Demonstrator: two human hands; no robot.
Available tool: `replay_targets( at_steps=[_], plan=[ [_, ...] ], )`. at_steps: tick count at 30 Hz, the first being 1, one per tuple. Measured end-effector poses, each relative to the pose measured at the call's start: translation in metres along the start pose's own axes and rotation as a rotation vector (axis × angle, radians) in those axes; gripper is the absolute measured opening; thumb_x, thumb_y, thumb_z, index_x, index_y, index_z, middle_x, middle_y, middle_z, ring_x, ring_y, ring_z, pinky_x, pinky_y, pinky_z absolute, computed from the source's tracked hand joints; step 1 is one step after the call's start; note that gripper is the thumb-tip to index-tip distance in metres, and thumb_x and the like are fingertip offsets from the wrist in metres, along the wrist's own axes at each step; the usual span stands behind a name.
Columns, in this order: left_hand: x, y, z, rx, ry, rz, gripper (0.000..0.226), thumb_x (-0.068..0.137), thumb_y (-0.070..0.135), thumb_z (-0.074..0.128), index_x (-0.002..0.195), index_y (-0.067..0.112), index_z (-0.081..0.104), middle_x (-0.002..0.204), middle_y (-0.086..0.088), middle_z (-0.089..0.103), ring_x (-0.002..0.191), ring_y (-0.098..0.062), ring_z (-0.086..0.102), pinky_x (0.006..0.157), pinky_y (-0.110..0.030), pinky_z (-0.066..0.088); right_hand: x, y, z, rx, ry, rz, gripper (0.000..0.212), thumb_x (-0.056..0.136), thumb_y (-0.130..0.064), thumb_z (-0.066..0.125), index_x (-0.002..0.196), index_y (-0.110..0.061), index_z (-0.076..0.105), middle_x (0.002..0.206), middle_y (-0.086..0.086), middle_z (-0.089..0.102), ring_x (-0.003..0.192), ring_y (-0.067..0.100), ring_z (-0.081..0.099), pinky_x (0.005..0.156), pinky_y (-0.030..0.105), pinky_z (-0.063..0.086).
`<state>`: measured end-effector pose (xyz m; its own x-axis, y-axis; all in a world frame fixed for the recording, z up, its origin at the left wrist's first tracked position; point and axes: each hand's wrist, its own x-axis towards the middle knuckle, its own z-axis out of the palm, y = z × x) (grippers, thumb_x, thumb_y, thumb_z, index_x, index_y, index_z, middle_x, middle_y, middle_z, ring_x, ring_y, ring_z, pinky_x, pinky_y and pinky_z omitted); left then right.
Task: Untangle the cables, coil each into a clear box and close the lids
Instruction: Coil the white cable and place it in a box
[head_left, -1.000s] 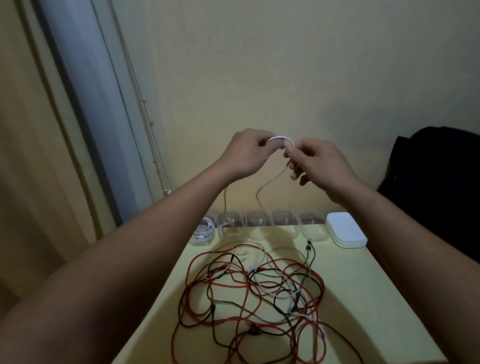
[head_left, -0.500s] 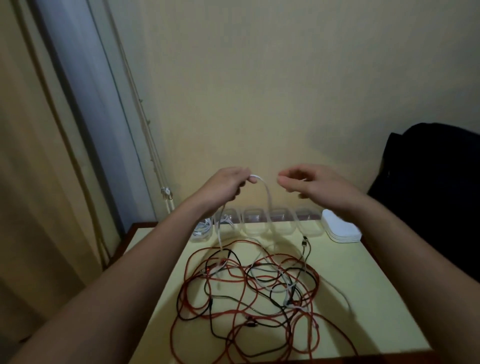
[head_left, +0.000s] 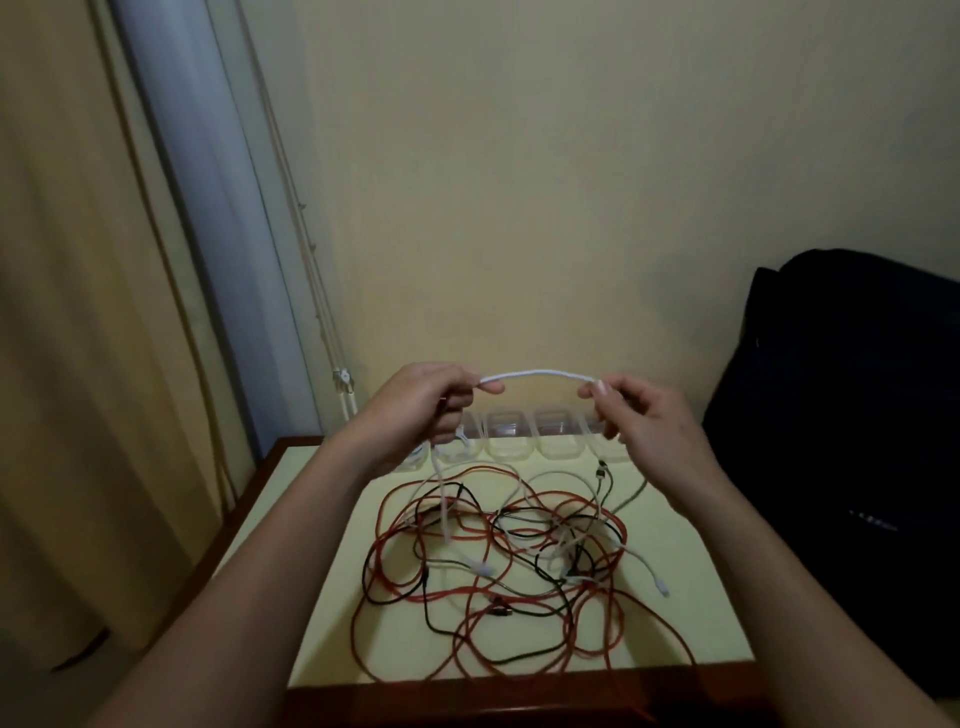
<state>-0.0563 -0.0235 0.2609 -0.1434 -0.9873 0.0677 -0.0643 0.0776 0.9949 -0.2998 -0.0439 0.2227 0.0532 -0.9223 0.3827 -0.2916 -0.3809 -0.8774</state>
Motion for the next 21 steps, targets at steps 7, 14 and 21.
replay_targets(
  at_steps=[7,14,21],
  plan=[
    [-0.073,0.001,0.05,0.217,-0.047,0.039,0.03,0.101,0.02,0.053,0.107,-0.006,0.067,0.062,0.0,0.039,0.051,-0.011,0.031,0.049,-0.026,0.022,-0.078,-0.042,0.018,0.075,-0.199,-0.066,0.014,0.1,-0.028,0.06,0.097,-0.022,0.073,0.066,-0.006,0.063,0.059,0.008,0.053,0.062,0.024,0.045],
    [-0.166,0.0,0.06,-0.014,-0.041,0.071,0.027,0.101,0.022,0.054,0.1,0.001,0.071,0.06,0.003,0.035,0.046,-0.013,0.038,0.051,-0.028,0.035,-0.132,-0.055,-0.012,0.111,0.024,-0.162,0.016,0.1,-0.026,0.062,0.089,-0.021,0.073,0.065,-0.016,0.059,0.061,0.003,0.047,0.059,0.025,0.038],
    [-0.189,-0.004,0.05,-0.22,-0.002,0.026,0.027,0.101,0.032,0.05,0.095,0.01,0.064,0.058,0.004,0.022,0.043,-0.009,0.019,0.045,-0.026,0.017,-0.137,-0.034,-0.027,0.208,0.244,-0.049,0.015,0.098,-0.03,0.065,0.09,-0.023,0.075,0.069,-0.012,0.062,0.065,0.004,0.052,0.065,0.03,0.041]
  ],
)
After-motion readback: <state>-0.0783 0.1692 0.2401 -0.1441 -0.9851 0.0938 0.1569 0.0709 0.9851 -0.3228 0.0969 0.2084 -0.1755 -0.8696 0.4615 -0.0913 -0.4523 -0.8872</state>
